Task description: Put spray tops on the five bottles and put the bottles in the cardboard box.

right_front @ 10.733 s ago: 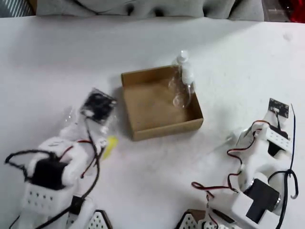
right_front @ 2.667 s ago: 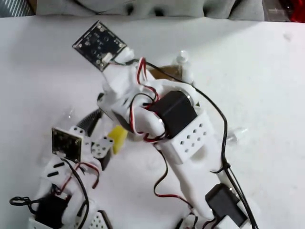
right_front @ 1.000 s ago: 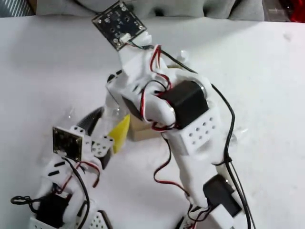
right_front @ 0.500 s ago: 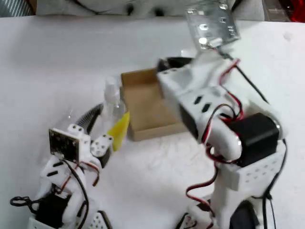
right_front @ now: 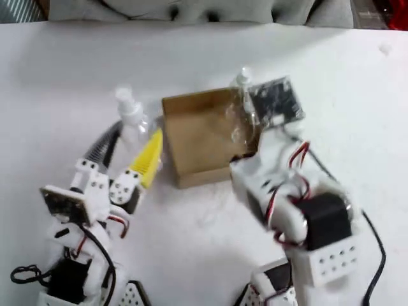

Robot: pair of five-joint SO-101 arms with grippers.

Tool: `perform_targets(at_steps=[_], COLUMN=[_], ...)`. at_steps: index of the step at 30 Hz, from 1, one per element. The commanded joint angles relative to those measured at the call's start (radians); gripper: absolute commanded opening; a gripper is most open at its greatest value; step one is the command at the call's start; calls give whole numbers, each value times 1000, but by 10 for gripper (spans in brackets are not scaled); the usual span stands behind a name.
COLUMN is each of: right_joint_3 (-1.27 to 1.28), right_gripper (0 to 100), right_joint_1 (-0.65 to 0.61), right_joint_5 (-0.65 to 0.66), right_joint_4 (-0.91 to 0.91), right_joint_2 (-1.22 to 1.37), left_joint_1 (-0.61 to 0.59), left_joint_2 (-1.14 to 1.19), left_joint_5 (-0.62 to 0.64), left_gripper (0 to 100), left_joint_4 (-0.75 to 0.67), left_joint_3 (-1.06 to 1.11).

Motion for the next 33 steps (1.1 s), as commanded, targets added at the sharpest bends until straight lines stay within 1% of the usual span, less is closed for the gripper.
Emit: perform_targets(at_steps=[1, 8, 13, 17, 21, 28, 33], right_joint_3=[112, 374, 528, 643, 732, 864, 967], right_gripper=[15, 15, 15, 15, 15, 15, 15], right_joint_1=[-117, -308, -386, -418, -418, -415, -417], right_joint_5=[-9, -9, -2, -2, -2, -11, -12], right_joint_4=[-62, -248, -343, -410, -507, -677, -814], right_joint_2=[-93, -208, -314, -387, -437, -490, -576], left_joint_1=[-73, -84, -82, -82, -82, -82, -76], left_joint_2=[-4, -4, -2, -2, 30, 311, 430], left_joint_5=[-2, -2, -2, -2, -3, -5, -3], left_gripper=[53, 53, 53, 53, 53, 53, 53], left_joint_4=[-81, -95, -150, -161, -163, -155, -163], left_joint_3=[-6, -12, -14, -14, -28, -222, -287])
